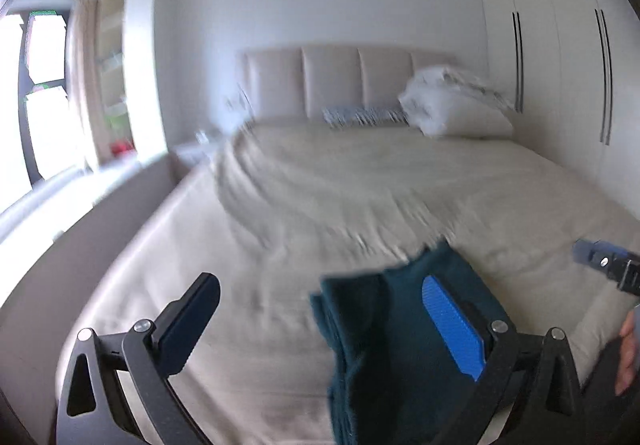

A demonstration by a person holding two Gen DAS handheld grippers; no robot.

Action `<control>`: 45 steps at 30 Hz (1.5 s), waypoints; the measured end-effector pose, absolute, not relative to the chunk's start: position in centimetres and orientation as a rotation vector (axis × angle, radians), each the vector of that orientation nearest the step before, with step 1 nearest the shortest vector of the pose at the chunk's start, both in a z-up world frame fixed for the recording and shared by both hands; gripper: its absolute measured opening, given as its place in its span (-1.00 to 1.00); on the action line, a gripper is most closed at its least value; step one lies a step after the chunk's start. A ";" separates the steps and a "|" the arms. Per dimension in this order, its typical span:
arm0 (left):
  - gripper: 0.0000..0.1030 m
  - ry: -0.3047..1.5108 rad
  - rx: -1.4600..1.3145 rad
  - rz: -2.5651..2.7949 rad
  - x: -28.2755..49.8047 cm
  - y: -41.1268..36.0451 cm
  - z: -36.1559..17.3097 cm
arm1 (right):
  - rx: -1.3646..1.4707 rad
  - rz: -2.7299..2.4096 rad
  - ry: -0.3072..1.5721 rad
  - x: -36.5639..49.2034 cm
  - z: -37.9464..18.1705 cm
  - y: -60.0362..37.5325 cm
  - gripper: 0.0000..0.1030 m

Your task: Fold small clothes

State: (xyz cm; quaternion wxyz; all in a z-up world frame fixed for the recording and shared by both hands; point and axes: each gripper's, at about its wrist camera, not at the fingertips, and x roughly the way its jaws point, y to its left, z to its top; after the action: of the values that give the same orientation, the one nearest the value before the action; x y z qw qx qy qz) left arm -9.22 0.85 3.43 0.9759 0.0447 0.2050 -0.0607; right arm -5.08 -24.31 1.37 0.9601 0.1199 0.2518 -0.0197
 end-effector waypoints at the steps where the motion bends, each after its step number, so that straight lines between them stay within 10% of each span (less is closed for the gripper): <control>1: 1.00 0.378 0.107 -0.093 -10.2 0.6 4.2 | 0.224 -0.050 0.475 -5.6 2.5 -23.9 0.94; 13: 1.00 0.537 0.069 -0.036 -10.7 -0.1 5.2 | 0.115 -0.122 0.532 -8.2 11.7 -20.3 0.95; 22: 1.00 0.845 -0.044 -0.082 -6.8 1.3 -2.0 | 0.140 -0.106 0.779 -5.1 3.6 -18.0 0.95; 45: 1.00 0.845 0.042 -0.021 -7.0 1.4 -3.4 | -0.003 -0.224 0.878 -2.8 -1.5 -15.8 0.95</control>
State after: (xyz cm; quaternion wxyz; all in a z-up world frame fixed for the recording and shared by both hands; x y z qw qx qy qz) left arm -6.97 1.36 -3.35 0.9119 0.0205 0.4099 -0.0100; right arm -2.81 -15.79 -1.49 0.8991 -0.0016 0.4242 -0.1084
